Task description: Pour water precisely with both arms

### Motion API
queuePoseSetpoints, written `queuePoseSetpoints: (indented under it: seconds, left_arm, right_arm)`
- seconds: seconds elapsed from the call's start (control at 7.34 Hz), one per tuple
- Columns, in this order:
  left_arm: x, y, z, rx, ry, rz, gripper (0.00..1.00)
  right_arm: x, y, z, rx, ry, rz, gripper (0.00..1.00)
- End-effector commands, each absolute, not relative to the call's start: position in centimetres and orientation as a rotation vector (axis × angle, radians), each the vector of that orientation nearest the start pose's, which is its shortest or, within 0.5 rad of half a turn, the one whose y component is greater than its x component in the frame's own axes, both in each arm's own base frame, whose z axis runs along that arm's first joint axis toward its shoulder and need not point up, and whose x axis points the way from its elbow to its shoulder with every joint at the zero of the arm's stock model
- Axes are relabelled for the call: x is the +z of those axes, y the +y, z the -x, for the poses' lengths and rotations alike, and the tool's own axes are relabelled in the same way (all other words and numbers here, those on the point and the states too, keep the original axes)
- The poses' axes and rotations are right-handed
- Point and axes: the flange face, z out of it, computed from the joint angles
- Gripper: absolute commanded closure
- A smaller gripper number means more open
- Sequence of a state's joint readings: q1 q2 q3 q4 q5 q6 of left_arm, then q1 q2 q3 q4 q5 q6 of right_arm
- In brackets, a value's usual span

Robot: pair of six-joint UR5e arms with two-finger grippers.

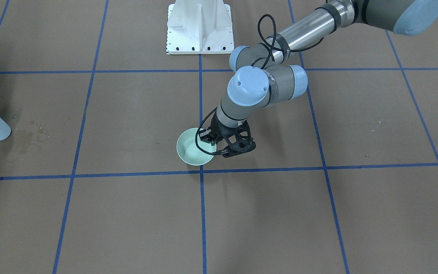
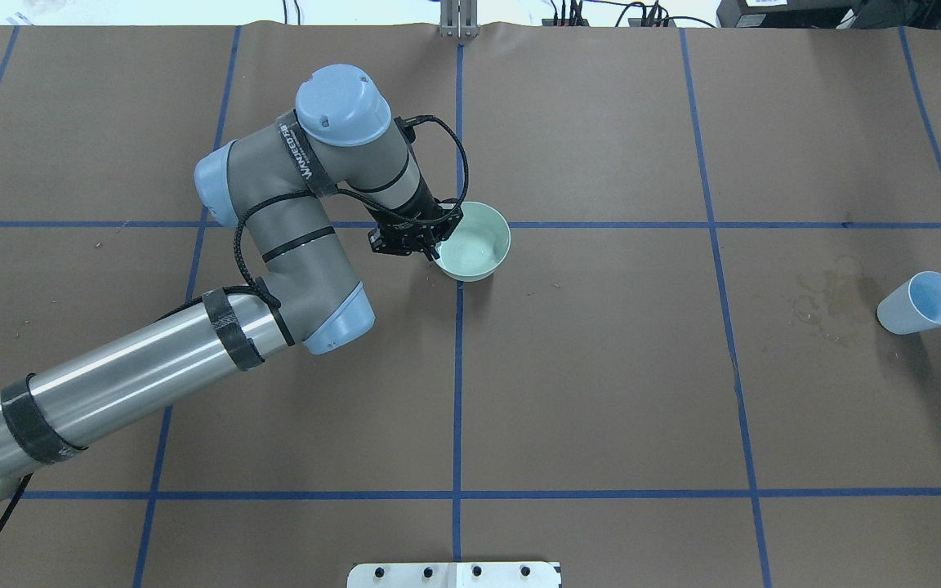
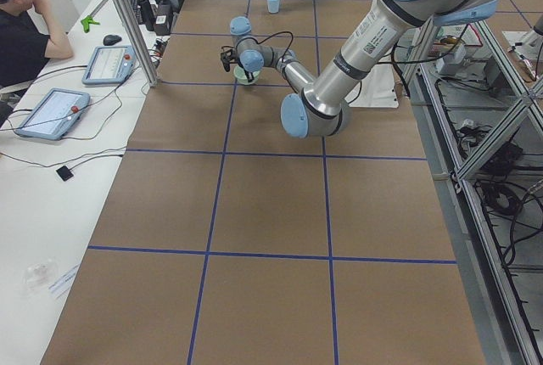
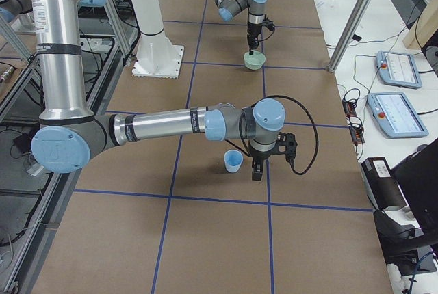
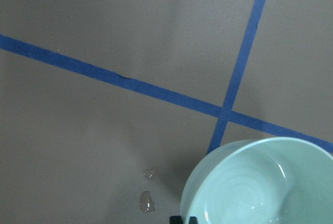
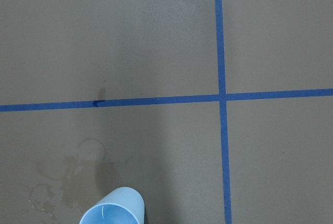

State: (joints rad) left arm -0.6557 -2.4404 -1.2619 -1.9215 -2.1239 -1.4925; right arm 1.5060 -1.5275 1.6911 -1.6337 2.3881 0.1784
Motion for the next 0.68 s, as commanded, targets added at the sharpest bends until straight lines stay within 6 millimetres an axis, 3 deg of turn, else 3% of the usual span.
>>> queuePoseSetpoints:
  seconds: [0.0,0.27,0.54]
  left_arm:
    - [20.8,-54.3,-57.3,-0.276,1.006,0.162,0.9]
    - [21.0,-54.1,-57.5,-0.274,1.003,0.163,0.41]
    - [21.9,-54.0,-57.4,-0.282,0.99,0.151,0.22]
  right_arm:
    - [58.2,-51.5,-2.7,0.071,-0.819,0.008,0.0]
    - [58.1,-51.5,-2.7,0.072,-0.821,0.009,0.0]
    - [58.1,-51.5,-2.7,0.067,-0.821,0.006,0.0]
